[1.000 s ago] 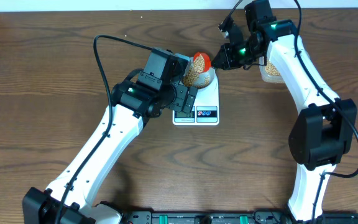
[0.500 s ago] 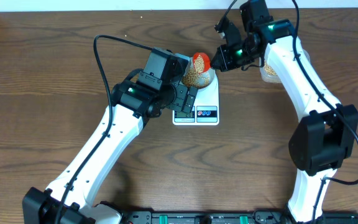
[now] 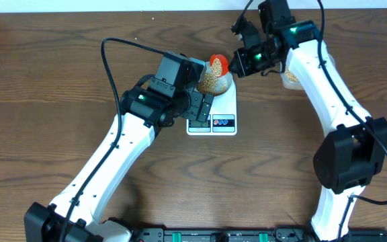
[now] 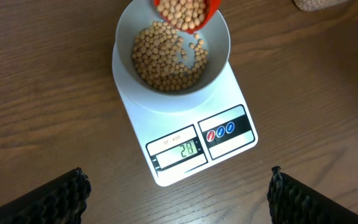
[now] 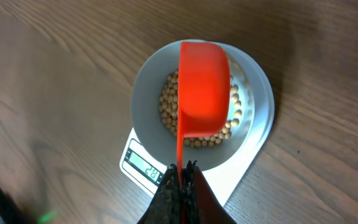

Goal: Scoop item into bowl and weigh 50g on scale
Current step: 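Tilt red scoop with right gripper to pour beans into bowl, then hold red scoop tilted over bowl and shake beans out gradually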

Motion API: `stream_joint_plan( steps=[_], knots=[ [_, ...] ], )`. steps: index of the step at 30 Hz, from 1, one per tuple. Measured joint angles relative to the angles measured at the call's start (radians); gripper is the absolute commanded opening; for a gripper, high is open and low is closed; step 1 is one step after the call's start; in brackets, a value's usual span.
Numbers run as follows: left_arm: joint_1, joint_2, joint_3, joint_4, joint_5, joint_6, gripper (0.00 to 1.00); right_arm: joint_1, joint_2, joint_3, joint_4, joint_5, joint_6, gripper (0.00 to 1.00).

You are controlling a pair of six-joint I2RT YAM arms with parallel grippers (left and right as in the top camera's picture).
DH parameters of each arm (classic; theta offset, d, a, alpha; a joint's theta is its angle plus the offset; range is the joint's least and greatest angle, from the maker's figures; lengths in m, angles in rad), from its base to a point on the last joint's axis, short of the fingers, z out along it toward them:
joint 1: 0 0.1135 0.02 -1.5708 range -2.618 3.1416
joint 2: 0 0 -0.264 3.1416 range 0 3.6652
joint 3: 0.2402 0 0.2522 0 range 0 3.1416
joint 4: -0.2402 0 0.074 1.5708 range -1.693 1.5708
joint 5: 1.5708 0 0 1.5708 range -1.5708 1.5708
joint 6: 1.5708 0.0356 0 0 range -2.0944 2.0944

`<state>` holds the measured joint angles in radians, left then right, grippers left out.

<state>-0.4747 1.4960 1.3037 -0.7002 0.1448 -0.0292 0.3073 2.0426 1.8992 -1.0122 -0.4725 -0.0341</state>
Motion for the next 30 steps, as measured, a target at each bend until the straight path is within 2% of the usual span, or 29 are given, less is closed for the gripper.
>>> stream_joint_plan(
  steps=[14, 30],
  knots=[
    [0.0, 0.0, 0.0, 0.0, 0.0, 0.0, 0.94, 0.055, 0.0, 0.0, -0.008, 0.1, -0.003, 0.01],
    [0.0, 0.0, 0.0, 0.0, 0.0, 0.0, 0.94, 0.055, -0.002, 0.0, -0.012, 0.111, -0.008, 0.01]
  ],
)
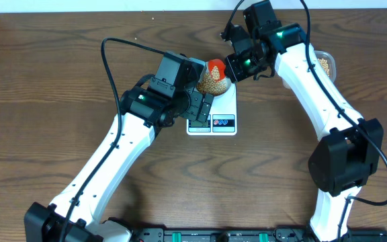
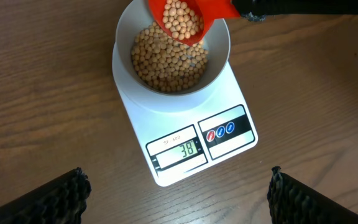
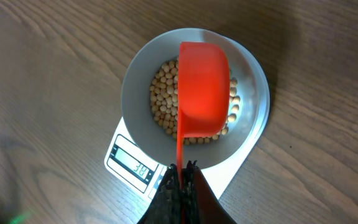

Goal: Scoop item into bowl and weigh 50g on scale
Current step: 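Hold red scoop tilted over bowl and shake beans out gradually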

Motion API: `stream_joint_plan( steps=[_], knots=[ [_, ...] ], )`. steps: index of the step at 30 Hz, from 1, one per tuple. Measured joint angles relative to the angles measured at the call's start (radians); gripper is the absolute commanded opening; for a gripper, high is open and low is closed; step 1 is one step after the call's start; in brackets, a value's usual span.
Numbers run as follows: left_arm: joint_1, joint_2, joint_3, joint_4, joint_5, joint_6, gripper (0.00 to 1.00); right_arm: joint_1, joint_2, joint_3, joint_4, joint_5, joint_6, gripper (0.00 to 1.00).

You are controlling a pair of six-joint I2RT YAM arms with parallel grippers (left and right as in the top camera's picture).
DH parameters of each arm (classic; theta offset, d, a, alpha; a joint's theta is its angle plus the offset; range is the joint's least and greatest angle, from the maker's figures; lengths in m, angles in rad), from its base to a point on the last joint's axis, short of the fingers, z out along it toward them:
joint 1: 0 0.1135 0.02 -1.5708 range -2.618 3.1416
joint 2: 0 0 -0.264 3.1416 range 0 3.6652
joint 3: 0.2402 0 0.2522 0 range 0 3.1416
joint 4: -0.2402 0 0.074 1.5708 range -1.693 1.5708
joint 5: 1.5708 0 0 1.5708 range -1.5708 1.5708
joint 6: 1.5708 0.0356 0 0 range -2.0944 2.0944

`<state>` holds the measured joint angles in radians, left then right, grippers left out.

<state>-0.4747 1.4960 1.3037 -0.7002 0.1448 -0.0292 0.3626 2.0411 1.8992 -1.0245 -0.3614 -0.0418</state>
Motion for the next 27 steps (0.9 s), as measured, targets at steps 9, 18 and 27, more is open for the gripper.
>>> stream_joint_plan(
  steps=[9, 18, 27],
  knots=[
    [0.0, 0.0, 0.0, 0.0, 0.0, 0.0, 0.94, 0.0, 0.0, 0.0, 0.0, 0.0, 0.0, 0.01],
    [0.0, 0.0, 0.0, 0.0, 0.0, 0.0, 0.94, 0.0, 0.0, 0.0, -0.003, 0.0, -0.014, 0.01],
    [0.0, 0.0, 0.0, 0.0, 0.0, 0.0, 0.94, 0.0, 0.0, 0.0, -0.003, -0.001, -0.043, 0.01]
  ],
)
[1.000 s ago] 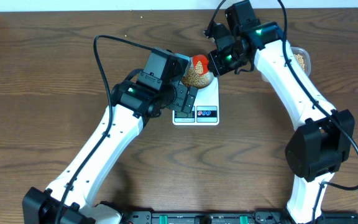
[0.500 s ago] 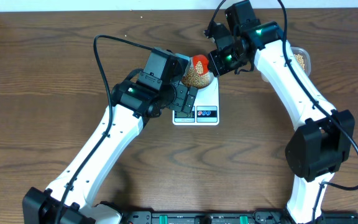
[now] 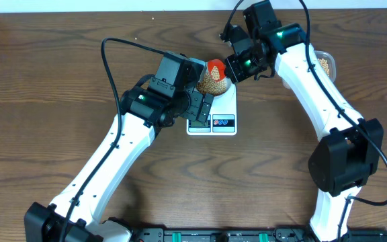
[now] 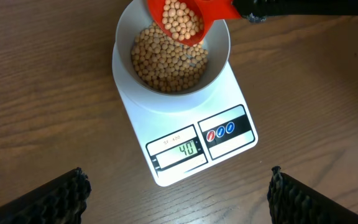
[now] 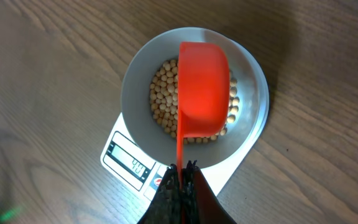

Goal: Scoop item into bowl and weigh 50g on scale
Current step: 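Hold red scoop tilted over bowl and shake beans out gradually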

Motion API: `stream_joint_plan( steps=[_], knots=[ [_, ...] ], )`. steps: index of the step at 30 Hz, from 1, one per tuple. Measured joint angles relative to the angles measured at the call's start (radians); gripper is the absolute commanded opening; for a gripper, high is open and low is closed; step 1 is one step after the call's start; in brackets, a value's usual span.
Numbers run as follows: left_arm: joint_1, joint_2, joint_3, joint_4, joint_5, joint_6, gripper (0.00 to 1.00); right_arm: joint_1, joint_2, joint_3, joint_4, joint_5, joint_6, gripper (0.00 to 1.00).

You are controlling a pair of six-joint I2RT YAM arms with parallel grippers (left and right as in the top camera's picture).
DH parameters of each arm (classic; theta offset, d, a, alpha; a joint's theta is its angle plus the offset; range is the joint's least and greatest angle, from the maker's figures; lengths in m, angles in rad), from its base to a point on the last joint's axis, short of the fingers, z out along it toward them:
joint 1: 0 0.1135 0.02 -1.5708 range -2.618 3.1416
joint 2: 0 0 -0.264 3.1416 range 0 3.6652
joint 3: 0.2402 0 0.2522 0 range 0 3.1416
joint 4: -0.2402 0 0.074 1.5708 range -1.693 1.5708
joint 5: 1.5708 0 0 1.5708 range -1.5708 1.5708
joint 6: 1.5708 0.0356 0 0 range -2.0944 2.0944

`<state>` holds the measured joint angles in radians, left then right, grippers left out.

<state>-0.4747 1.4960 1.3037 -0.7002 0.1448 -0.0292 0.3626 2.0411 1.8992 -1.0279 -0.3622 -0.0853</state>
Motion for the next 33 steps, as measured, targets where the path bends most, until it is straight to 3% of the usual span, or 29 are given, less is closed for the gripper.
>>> stream_joint_plan(
  steps=[33],
  knots=[
    [0.0, 0.0, 0.0, 0.0, 0.0, 0.0, 0.94, 0.0, 0.0, 0.0, -0.007, 0.0, -0.17, 0.01]
  ],
)
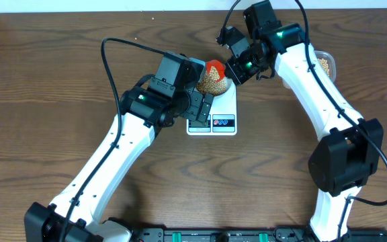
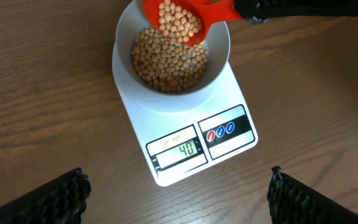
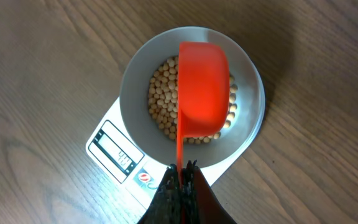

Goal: Scoop item into bowl and weigh 50g on scale
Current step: 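Hold red scoop tilted over bowl and shake beans out gradually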

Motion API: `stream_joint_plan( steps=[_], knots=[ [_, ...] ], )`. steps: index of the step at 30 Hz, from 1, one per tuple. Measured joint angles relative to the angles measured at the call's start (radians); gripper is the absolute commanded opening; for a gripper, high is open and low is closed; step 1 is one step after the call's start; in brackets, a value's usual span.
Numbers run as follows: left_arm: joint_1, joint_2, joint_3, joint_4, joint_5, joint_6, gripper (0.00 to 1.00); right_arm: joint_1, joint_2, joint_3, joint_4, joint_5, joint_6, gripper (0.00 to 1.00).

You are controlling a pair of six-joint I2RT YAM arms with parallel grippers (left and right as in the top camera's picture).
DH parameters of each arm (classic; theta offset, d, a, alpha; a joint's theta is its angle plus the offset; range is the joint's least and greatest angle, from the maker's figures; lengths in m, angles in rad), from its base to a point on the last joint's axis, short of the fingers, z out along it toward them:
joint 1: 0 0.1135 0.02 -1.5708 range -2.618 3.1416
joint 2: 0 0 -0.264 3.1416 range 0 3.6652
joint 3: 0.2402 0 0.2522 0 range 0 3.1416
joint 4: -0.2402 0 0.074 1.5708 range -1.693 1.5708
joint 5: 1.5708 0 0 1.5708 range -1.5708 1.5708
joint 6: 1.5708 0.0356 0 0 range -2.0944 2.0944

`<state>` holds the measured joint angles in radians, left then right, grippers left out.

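Observation:
A grey bowl [image 2: 216,59] of tan beans stands on the white scale [image 2: 185,134]; its display [image 2: 186,149] reads 40. My right gripper [image 3: 180,167] is shut on the handle of an orange scoop [image 3: 202,87], which hangs over the bowl [image 3: 138,81] with beans [image 2: 179,22] still in it. In the overhead view the scoop [image 1: 214,68] sits above the bowl's far rim. My left gripper [image 2: 178,186] is open, its fingers [image 2: 48,196] spread wide over bare table in front of the scale, holding nothing.
A clear container of beans [image 1: 325,63] sits at the far right, partly behind my right arm. The table's far edge meets a white wall [image 1: 113,5]. Both arms crowd round the scale [image 1: 212,121].
The scoop has levelled a little and turned slightly over the bowl; the display still reads 40. My left gripper has not moved.
The scoop was tipped over the bowl with the display at 28. A second later it read 38, then 40, with more beans in the bowl. Now the scoop still holds some beans above the bowl and the reading stays at 40.

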<state>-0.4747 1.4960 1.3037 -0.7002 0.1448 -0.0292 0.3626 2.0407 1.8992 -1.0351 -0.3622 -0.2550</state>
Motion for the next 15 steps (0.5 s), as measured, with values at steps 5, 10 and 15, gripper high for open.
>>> stream_joint_plan(
  steps=[5, 10, 15],
  knots=[
    [0.0, 0.0, 0.0, 0.0, 0.0, 0.0, 0.94, 0.0, 0.0, 0.0, -0.001, 0.0, -0.011, 0.01],
    [0.0, 0.0, 0.0, 0.0, 0.0, 0.0, 0.94, 0.0, 0.0, 0.0, -0.001, 0.0, -0.013, 0.01],
    [0.0, 0.0, 0.0, 0.0, 0.0, 0.0, 0.94, 0.0, 0.0, 0.0, -0.002, -0.001, -0.016, 0.01]
  ],
)
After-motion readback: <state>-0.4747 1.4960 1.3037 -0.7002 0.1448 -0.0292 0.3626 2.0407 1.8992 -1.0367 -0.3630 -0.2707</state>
